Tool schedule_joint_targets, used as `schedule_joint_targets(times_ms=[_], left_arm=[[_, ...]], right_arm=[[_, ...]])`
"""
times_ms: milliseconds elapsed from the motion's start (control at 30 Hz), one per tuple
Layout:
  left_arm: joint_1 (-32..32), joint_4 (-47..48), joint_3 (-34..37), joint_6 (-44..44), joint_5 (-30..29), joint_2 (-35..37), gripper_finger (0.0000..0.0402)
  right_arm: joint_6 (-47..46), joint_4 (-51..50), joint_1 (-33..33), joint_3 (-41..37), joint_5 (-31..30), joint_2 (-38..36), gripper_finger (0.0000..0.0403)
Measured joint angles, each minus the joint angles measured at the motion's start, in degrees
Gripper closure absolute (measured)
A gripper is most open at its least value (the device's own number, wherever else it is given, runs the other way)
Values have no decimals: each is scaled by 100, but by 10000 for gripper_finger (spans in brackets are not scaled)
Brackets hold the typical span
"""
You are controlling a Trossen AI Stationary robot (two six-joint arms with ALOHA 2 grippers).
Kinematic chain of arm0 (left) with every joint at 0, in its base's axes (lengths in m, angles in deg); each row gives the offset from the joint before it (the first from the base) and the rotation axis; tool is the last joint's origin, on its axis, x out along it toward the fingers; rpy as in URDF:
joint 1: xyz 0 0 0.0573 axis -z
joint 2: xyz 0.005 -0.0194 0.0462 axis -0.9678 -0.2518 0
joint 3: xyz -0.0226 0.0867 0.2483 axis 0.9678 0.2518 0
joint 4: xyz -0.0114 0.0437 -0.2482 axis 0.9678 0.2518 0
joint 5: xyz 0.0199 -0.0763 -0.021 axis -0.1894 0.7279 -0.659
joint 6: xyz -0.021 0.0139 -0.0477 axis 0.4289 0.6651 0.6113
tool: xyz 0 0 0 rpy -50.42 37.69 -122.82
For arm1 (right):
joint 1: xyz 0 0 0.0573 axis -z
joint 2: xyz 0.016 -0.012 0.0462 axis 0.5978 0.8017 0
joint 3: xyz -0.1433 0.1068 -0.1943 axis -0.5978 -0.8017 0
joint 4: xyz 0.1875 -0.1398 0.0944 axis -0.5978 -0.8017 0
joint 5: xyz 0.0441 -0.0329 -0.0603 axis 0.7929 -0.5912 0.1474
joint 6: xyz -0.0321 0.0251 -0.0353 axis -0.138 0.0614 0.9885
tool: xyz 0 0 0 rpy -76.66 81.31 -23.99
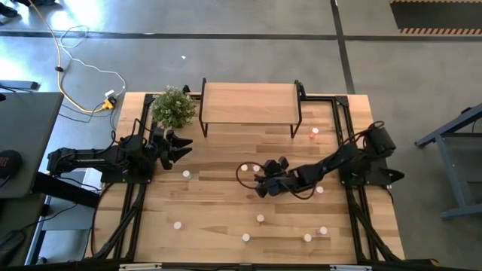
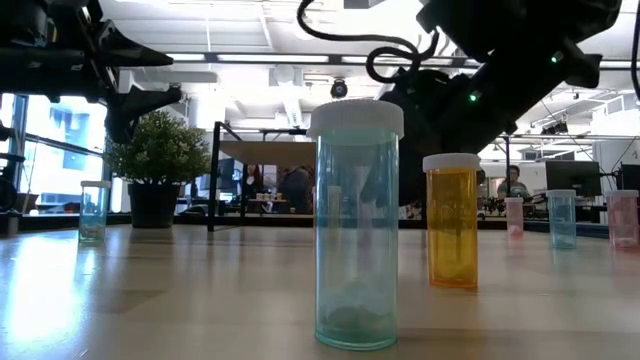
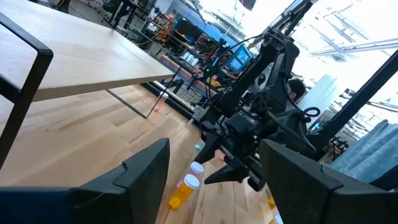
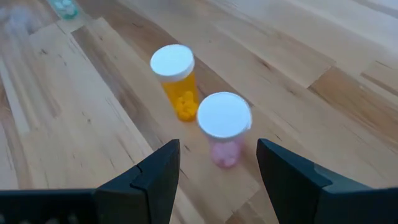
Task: Pick and place medicine bottles onto shelf by color
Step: Put the top center violet pill bottle on the shelf
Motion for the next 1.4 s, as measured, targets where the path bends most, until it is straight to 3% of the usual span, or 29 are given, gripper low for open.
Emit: schedule_joint_targets(times_ms=[833,1167,1400], left_arm=[[1,3,0,-1,-12,-2,163],[0,4,1,-2,-26,-2,163],[2,5,0,-2,-35,-2,163]], right_arm=[[471,425,363,2,199,140,201],[460,431,365,2,301,140,273],[460,428,365,2,326,138,295]])
